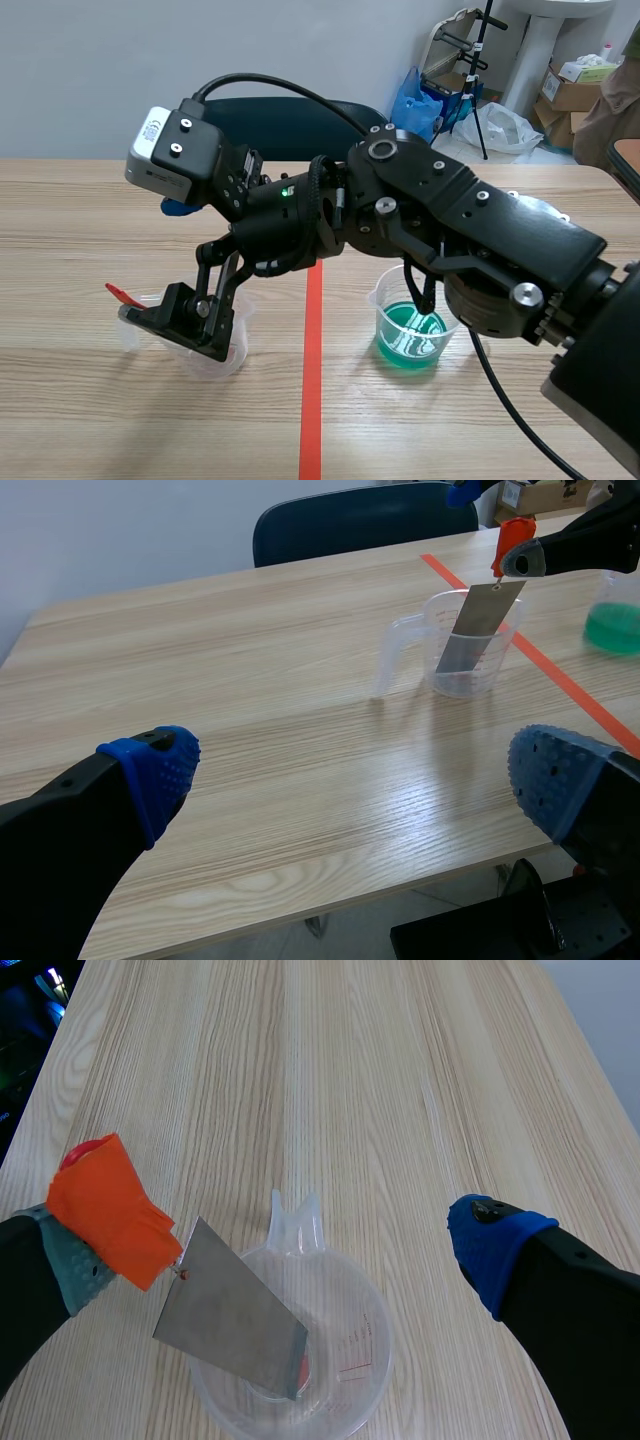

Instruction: Do the redox reaction experiment

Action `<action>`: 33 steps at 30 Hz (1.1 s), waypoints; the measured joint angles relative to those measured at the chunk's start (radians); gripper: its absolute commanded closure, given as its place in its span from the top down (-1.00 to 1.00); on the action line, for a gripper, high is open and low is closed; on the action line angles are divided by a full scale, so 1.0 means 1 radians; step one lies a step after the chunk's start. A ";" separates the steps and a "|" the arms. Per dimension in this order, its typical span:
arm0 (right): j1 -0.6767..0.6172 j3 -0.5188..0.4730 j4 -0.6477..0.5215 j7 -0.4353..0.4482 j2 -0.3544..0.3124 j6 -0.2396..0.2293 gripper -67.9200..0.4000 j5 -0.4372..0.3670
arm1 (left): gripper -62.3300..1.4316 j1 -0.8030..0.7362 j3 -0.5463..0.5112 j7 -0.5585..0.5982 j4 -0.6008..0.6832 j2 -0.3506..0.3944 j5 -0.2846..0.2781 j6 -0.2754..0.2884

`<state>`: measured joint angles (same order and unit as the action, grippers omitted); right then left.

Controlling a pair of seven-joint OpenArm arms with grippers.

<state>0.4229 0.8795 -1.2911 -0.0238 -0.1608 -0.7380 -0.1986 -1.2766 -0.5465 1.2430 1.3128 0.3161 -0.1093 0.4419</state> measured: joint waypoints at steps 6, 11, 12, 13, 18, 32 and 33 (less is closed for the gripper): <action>-0.003 0.000 0.000 0.012 0.000 0.000 1.00 0.000 | 1.00 0.000 0.000 0.000 0.000 0.000 0.000 0.000; -0.035 0.000 -0.005 0.047 -0.002 0.000 1.00 0.000 | 1.00 0.003 0.000 0.000 0.001 0.000 -0.001 0.000; -0.048 0.000 -0.013 0.060 -0.006 0.000 1.00 0.001 | 1.00 0.003 0.000 0.000 0.006 0.000 -0.001 0.000; -0.062 0.000 -0.024 0.082 -0.016 0.000 1.00 0.001 | 1.00 0.003 0.000 0.000 0.014 0.000 -0.001 0.001; -0.139 0.000 -0.130 0.171 -0.101 0.000 1.00 0.001 | 1.00 0.014 -0.004 -0.021 0.087 -0.032 0.000 0.033; -0.436 -0.242 -0.544 0.214 -0.354 0.199 1.00 -0.004 | 1.00 0.163 -0.077 -0.274 0.332 -0.264 0.221 0.162; -0.464 -0.278 -0.567 0.214 -0.361 0.200 1.00 -0.004 | 1.00 0.163 -0.077 -0.274 0.351 -0.276 0.238 0.163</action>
<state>-0.0410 0.6018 -1.8584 0.1902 -0.5220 -0.5385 -0.2024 -1.1141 -0.6231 0.9688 1.6634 0.0399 0.1287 0.6044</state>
